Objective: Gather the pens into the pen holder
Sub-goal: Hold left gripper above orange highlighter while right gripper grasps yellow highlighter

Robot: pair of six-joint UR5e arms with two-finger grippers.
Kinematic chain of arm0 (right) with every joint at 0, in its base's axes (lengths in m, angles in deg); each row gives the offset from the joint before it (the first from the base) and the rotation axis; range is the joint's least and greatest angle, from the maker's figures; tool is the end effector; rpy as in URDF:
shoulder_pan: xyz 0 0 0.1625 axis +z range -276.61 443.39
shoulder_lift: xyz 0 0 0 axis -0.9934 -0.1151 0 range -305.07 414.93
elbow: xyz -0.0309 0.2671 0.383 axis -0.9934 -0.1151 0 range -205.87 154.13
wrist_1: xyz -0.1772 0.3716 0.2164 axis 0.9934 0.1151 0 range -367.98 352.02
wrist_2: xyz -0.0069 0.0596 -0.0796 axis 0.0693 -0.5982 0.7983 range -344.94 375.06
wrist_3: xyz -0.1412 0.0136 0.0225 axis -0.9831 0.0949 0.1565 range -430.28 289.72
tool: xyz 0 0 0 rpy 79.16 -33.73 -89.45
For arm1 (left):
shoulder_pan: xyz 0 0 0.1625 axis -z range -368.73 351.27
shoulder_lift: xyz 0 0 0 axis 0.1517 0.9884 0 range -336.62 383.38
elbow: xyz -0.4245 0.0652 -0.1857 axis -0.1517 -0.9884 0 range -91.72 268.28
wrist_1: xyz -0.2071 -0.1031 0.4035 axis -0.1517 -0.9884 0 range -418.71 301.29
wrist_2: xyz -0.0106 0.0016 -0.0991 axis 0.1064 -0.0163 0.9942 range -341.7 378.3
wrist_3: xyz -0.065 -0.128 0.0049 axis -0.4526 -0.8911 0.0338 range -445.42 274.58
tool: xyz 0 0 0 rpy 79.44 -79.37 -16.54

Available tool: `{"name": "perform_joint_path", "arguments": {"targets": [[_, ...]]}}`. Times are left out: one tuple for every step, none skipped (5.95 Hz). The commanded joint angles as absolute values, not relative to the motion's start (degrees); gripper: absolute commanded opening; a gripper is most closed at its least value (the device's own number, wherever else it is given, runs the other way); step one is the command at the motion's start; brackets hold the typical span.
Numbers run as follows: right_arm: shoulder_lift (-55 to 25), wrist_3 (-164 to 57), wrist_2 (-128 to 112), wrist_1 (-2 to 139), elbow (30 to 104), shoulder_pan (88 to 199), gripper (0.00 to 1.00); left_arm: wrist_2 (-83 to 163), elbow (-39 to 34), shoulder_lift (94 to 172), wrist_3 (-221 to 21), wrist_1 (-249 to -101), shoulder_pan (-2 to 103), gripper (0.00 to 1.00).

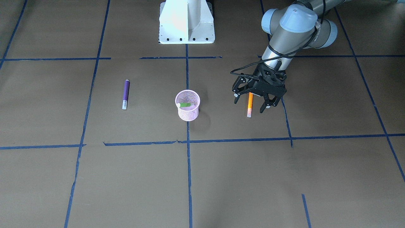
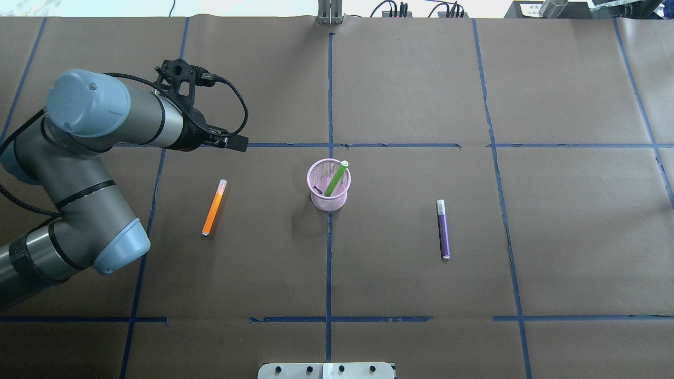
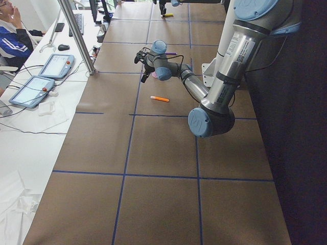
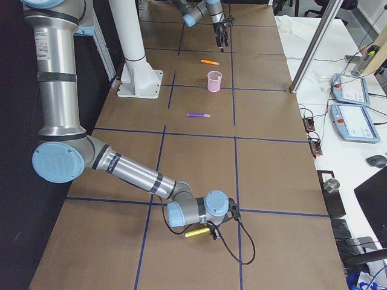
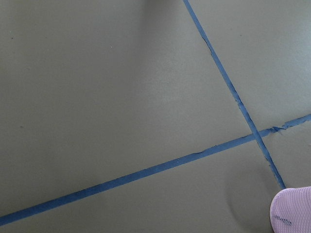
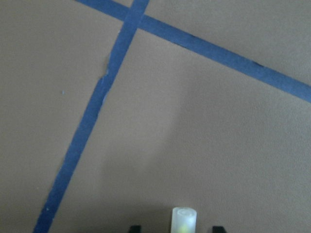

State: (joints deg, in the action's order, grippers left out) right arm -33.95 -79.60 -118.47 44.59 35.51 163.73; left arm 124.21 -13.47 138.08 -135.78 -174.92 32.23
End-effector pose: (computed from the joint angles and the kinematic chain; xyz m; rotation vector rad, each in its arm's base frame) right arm -0.0536 -0.5189 0.9214 0.1638 -0.7632 -0.3804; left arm 0.4840 -0.5445 0.2979 0.5121 0.9895 0.1311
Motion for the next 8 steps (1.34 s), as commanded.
{"name": "perform_joint_path", "arguments": {"targets": [[-34.0, -79.5, -118.7, 44.6, 35.7, 163.7, 0.11, 124.2, -13.5, 138.0, -135.8, -174.9, 32.2, 0.97], [-34.1, -79.5, -119.0, 44.5, 36.1, 163.8, 0.03, 124.2, -13.5, 138.0, -135.8, -174.9, 32.2, 0.96], [-34.1, -79.5, -119.0, 44.3, 36.3, 163.8, 0.0, 124.2, -13.6, 138.0, -135.9, -174.9, 32.2, 0.95], [-34.0, -79.3, -120.2, 44.4, 37.6, 164.1, 0.0, 124.3, -13.7, 138.0, -135.9, -174.9, 32.2, 0.95], [-33.8, -77.8, -123.2, 44.2, 40.1, 165.6, 0.0, 124.3, -13.3, 138.0, -135.8, -174.8, 32.2, 0.94], [-33.7, -71.1, -123.4, 44.1, 46.0, 165.7, 0.0, 124.4, -13.3, 137.3, -135.8, -174.3, 32.1, 0.95], [-33.1, -64.9, -123.4, 44.1, 51.3, 165.7, 0.0, 124.4, -12.9, 136.7, -135.8, -174.0, 31.9, 0.96], [-32.5, -60.7, -123.4, 44.0, 56.4, 165.7, 0.0, 124.4, -12.1, 136.0, -135.8, -173.5, 31.5, 0.97]]}}
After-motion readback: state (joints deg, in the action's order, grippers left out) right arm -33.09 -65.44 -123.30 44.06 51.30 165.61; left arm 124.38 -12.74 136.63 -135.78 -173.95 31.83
